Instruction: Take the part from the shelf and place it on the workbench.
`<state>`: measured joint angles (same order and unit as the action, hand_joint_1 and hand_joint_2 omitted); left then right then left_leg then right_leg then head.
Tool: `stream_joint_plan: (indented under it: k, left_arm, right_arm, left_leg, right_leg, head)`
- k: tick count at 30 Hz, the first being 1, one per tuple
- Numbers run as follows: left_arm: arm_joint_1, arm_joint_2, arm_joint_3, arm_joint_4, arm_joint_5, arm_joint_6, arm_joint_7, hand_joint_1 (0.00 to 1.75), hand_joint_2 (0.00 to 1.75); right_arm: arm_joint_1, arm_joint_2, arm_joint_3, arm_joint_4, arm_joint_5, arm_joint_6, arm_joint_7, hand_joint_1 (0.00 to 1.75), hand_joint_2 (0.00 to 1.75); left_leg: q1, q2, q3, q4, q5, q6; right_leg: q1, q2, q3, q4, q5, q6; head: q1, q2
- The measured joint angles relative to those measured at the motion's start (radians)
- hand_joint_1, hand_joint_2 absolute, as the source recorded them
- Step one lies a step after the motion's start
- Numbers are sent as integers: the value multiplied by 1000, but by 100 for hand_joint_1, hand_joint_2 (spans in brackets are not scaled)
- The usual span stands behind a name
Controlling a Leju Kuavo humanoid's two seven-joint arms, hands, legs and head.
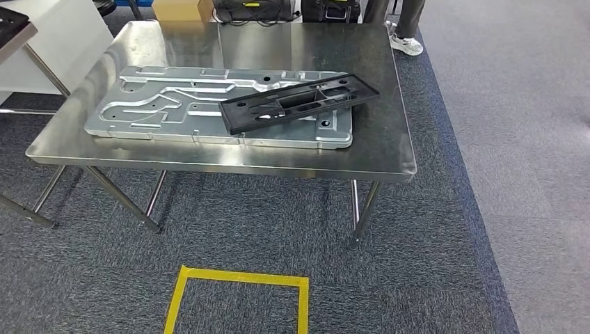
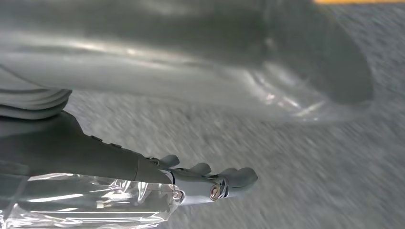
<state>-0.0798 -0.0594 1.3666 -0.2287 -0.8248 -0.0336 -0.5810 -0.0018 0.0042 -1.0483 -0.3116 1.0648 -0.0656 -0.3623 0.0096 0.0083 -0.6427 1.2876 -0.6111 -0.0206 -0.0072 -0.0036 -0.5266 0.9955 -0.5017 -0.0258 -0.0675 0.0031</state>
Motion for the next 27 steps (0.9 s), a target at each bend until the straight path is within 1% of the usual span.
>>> stream_joint_plan:
  k: [1, 2, 3, 4, 5, 6, 8, 9, 10, 11, 12, 13, 14, 15, 16, 17, 18, 19, 20, 21, 22, 23, 24, 25, 26, 27]
  left_arm:
    - [0, 0, 1, 0, -1, 6, 2, 0, 0]
    - [0, 1, 2, 0, -1, 11, 5, 0, 0]
    - [-2, 2, 2, 0, -2, 15, 8, 0, 0]
    - [-3, 3, 3, 0, -2, 17, 10, 0, 0]
    - [-4, 4, 4, 0, -3, 18, 11, 0, 0]
    - [-5, 4, 4, 0, -3, 19, 12, 0, 0]
    - [-6, 4, 5, 0, -3, 19, 12, 0, 0]
    - [-7, 4, 6, 0, -3, 19, 12, 0, 0]
    - [-7, 4, 7, 0, -4, 19, 12, 0, 0]
    - [-8, 4, 8, 0, -6, 18, 12, 0, 0]
    - [-8, 4, 8, 0, -7, 17, 12, 0, 0]
    - [-8, 4, 8, 0, -9, 16, 13, 0, 0]
    - [-7, 4, 8, 0, -10, 16, 14, 0, 0]
    - [-7, 4, 8, 0, -10, 16, 16, 0, 0]
    - [-7, 3, 8, 0, -11, 16, 17, 0, 0]
    - [-8, 3, 8, 0, -12, 16, 18, 0, 0]
    - [-9, 3, 8, 0, -13, 16, 19, 0, 0]
    - [-11, 2, 8, 0, -13, 16, 20, 0, 0]
    - [-13, 2, 8, 0, -14, 17, 20, 0, 0]
    - [-13, 2, 8, 0, -14, 17, 21, 0, 0]
    - [-13, 3, 8, 0, -14, 17, 21, 0, 0]
    - [-12, 3, 8, 0, -14, 18, 21, 0, 0]
    - [-10, 4, 8, 0, -15, 19, 21, 0, 0]
    - [-11, 4, 8, 0, -18, 21, 23, 0, 0]
    - [-12, 4, 8, 0, -22, 24, 27, 0, 0]
    - [-13, 4, 7, 0, -29, 30, 34, 0, 0]
  right_arm:
    - [-2, 0, 0, 12, 1, 14, 10, 0, 0]
    - [-4, 0, 0, 24, -1, 29, 17, 0, 0]
    - [-7, 2, -2, 34, -7, 44, 22, 0, 0]
    - [-11, 3, -4, 41, -13, 55, 26, 0, 0]
    - [-14, 4, -8, 48, -20, 63, 29, 0, 0]
    - [-17, 5, -13, 52, -26, 67, 32, 0, 0]
    - [-21, 5, -21, 58, -30, 69, 37, 0, 0]
    - [-22, 5, -24, 61, -32, 71, 41, 0, 0]
    - [-24, 5, -26, 63, -33, 73, 48, 0, 0]
    - [-25, 5, -29, 65, -33, 77, 60, 0, 0]
    - [-25, 4, -31, 67, -34, 81, 75, 0, 0]
    - [-26, 4, -33, 69, -31, 84, 92, 0, 0]
    - [-26, 3, -35, 71, -28, 86, 110, 0, 0]
    - [-26, 3, -36, 72, -23, 88, 125, 0, 0]
    - [-26, 3, -36, 74, -17, 90, 138, 0, 0]
    - [-27, 3, -36, 75, -13, 91, 147, 0, 0]
    - [-27, 3, -36, 76, -10, 92, 153, 0, 0]
    - [-28, 2, -36, 77, -8, 93, 157, 0, 0]
    - [-29, 2, -36, 78, -8, 93, 160, 0, 0]
    - [-30, 1, -36, 79, -8, 93, 162, 0, 0]
    - [-31, 1, -36, 79, -8, 93, 163, 0, 0]
    - [-32, 1, -36, 79, -7, 94, 165, 0, 0]
    - [-33, 1, -36, 80, -6, 95, 170, 0, 0]
    - [-33, 1, -36, 80, -3, 97, 178, 0, 0]
    - [-33, 1, -36, 81, 0, 97, 192, 0, 0]
    - [-33, 1, -36, 81, 4, 97, 208, 0, 0]
  left_leg:
    - [-2, 0, 34, -49, 28, 7]
    - [-5, -1, 81, -124, 60, 18]
    - [-10, -1, 127, -200, 81, 29]
    - [-14, 0, 161, -259, 92, 37]
    - [-18, 0, 179, -295, 95, 42]
    - [-21, 1, 184, -309, 92, 43]
    - [-19, 1, 181, -325, 100, 45]
    - [-16, 0, 181, -333, 107, 48]
    - [-13, -1, 179, -340, 114, 52]
    - [-11, -2, 177, -343, 120, 55]
    - [-11, -5, 171, -342, 123, 57]
    - [-11, -8, 165, -338, 125, 58]
    - [-11, -13, 160, -334, 126, 58]
    - [-11, -19, 155, -328, 126, 57]
    - [-10, -27, 152, -322, 125, 55]
    - [-10, -34, 150, -316, 123, 52]
    - [-11, -43, 146, -309, 120, 48]
    - [-12, -51, 140, -301, 117, 43]
    - [-13, -59, 134, -294, 115, 37]
    - [-13, -67, 127, -290, 116, 32]
    - [-12, -75, 123, -289, 117, 26]
    - [-11, -77, 121, -287, 116, 21]
    - [-10, -70, 115, -276, 108, 16]
    - [-9, -57, 102, -247, 89, 11]
    - [-7, -42, 80, -198, 60, 5]
    - [-5, -29, 48, -131, 26, 0]
  right_leg:
    - [3, 0, -3, 0, 3, 0]
    - [5, 0, -3, 0, 6, 0]
    - [8, 0, -4, 0, 8, 1]
    - [8, 0, -6, 1, 11, 4]
    - [7, 0, -7, 1, 15, 9]
    - [7, 0, -10, 1, 19, 15]
    - [5, -1, -13, 2, 21, 26]
    - [4, -1, -19, 15, 10, 32]
    - [4, 0, -34, 45, -13, 38]
    - [3, 2, -59, 100, -49, 43]
    - [2, 2, -89, 168, -86, 47]
    - [0, 3, -118, 234, -114, 51]
    - [-2, 2, -136, 277, -124, 55]
    - [-4, 3, -135, 281, -114, 57]
    - [-7, 4, -115, 246, -86, 58]
    - [-10, 13, -81, 182, -49, 58]
    - [-11, 30, -45, 115, -24, 56]
    - [-13, 45, -19, 61, -8, 52]
    - [-13, 57, -5, 31, -4, 48]
    - [-11, 60, -2, 22, -9, 42]
    - [-12, 53, -4, 20, -9, 37]
    - [-13, 43, -4, 17, -7, 31]
    - [-15, 34, -3, 14, -4, 24]
    - [-17, 24, -3, 11, -3, 18]
    - [-17, 12, -2, 9, -2, 13]
    - [-15, 1, -3, 8, -3, 10]
  head:
    - [0, 0]
    - [0, 0]
    - [0, 0]
    - [0, 0]
    - [0, 0]
    - [0, 0]
    - [0, 0]
    - [0, 0]
    - [0, 0]
    - [0, 0]
    - [0, 0]
    - [0, 0]
    - [0, 0]
    - [0, 0]
    - [0, 0]
    - [0, 0]
    - [0, 0]
    - [0, 0]
    - [0, 0]
    - [0, 0]
    - [0, 0]
    - [0, 0]
    - [0, 0]
    - [0, 0]
    - [0, 0]
    - [0, 0]
